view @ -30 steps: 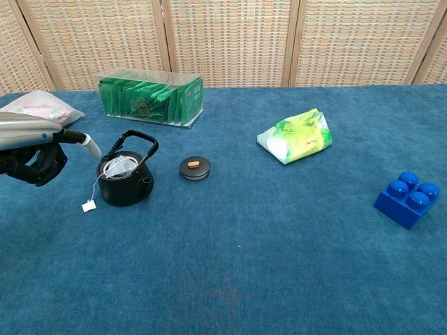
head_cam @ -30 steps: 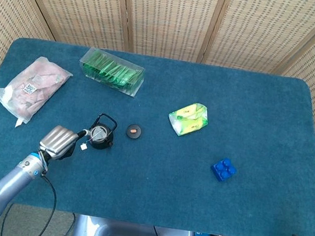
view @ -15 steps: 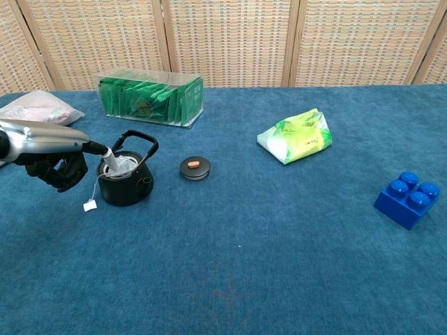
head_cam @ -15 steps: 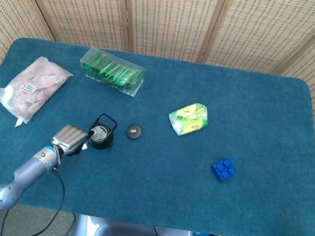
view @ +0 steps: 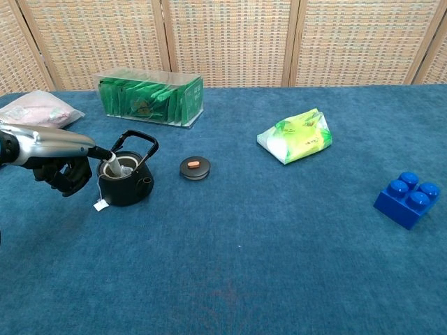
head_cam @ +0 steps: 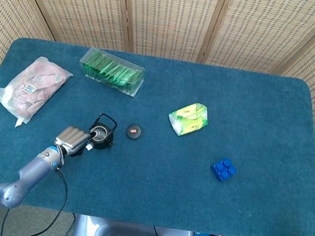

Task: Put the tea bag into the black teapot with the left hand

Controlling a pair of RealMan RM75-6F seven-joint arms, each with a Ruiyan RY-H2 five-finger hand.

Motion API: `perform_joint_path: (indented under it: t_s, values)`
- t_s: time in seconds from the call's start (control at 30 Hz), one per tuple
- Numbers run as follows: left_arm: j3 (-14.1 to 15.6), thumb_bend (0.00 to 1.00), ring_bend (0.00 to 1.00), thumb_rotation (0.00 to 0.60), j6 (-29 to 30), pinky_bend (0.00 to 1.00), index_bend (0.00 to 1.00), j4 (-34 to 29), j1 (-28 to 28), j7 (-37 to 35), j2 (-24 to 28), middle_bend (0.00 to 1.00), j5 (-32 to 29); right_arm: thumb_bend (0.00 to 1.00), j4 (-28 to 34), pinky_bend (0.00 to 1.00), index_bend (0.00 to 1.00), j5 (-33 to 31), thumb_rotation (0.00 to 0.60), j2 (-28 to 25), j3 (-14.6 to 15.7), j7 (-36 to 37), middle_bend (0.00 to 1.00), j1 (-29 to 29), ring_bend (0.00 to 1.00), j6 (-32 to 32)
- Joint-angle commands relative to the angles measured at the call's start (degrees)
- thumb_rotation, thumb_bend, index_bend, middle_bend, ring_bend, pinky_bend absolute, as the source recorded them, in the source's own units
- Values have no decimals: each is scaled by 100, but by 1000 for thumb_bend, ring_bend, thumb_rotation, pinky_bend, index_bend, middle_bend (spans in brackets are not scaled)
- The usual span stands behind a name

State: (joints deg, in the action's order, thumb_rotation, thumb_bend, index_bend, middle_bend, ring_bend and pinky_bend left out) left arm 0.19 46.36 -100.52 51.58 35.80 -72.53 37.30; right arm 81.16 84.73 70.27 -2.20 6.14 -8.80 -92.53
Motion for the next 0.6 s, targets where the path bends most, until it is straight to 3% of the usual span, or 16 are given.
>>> perform_joint_path:
  t_s: [0.03, 0.4, 0.6]
  values:
    - [2, 1000, 640, 600, 161, 709, 176, -153, -131, -229, 126, 668, 310, 18, 3, 64, 107, 3, 600, -2, -4, -8, 141, 7, 0, 3]
    - [20, 1000, 638, 600, 1067, 709, 176, -523, -812, -996, 389, 668, 1532, 19, -9, 64, 107, 29, 600, -12, -24, 1, 141, 56, 0, 37]
    - [133, 1000, 564, 600, 2131, 708, 176, -466, -1580, -1705, 361, 591, 2635, 19, -36, 64, 107, 71, 600, -6, -42, 27, 141, 120, 0, 74]
